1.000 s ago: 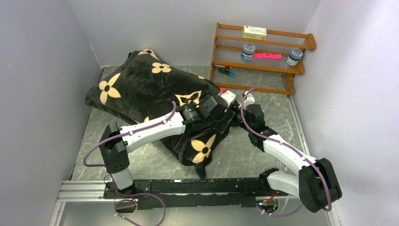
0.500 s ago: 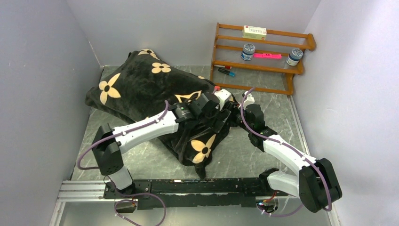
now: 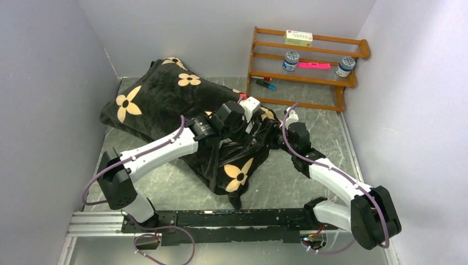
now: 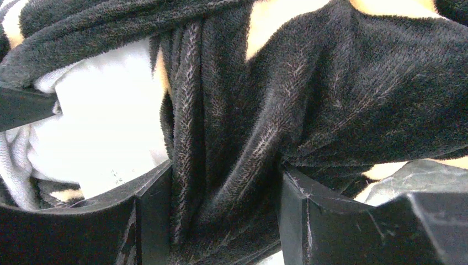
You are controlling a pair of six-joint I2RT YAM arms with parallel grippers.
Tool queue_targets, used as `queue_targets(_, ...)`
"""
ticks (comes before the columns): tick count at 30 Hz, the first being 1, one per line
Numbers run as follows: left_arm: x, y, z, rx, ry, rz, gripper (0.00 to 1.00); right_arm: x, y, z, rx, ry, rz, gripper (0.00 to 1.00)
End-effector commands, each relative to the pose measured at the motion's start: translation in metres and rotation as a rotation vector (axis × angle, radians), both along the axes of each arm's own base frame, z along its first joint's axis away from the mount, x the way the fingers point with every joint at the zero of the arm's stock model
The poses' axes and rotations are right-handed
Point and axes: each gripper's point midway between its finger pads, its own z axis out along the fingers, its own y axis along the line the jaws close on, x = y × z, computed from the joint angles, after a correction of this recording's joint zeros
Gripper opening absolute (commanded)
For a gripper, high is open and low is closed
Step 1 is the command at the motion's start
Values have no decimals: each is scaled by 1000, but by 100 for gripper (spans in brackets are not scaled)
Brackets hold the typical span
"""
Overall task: Remove the pillowcase from the pillow
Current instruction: Remove the pillow from the pillowcase.
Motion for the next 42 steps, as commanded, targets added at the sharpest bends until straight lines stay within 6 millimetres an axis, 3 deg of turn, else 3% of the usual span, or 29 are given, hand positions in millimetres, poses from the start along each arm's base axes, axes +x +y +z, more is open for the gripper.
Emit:
queue_targets(1,14,-11,14,-21,-31,33,95,-18,-14,-36,-96,113,1,61)
queue_targets(4,24,-10,11,-9,-34,89,95,-17,-14,-36,-95,114,3,61)
queue_targets(11,69,45,-2,99,-76,372,95,-16,-21,-34,-120,100,-29,61)
queue_targets(17,78,45,-13,138,-81,403,94,-16,-21,-38,-119,105,-30,61)
queue_targets(24,70,40,-46,149,-22,377,96,-15,-20,-38,-122,88,-19,61)
queue_targets(30,52,41,-77,169,53,343,96,-10,-20,-24,-142,42,-6,62)
queue_targets(34,37,54,-91,200,86,346,96,-3,-18,-13,-164,21,10,62)
queue_targets(38,30,67,-94,203,75,363,89,6,-14,3,-173,-8,23,63)
queue_targets(42,23,65,-102,199,107,332,82,12,-6,17,-166,-28,57,68)
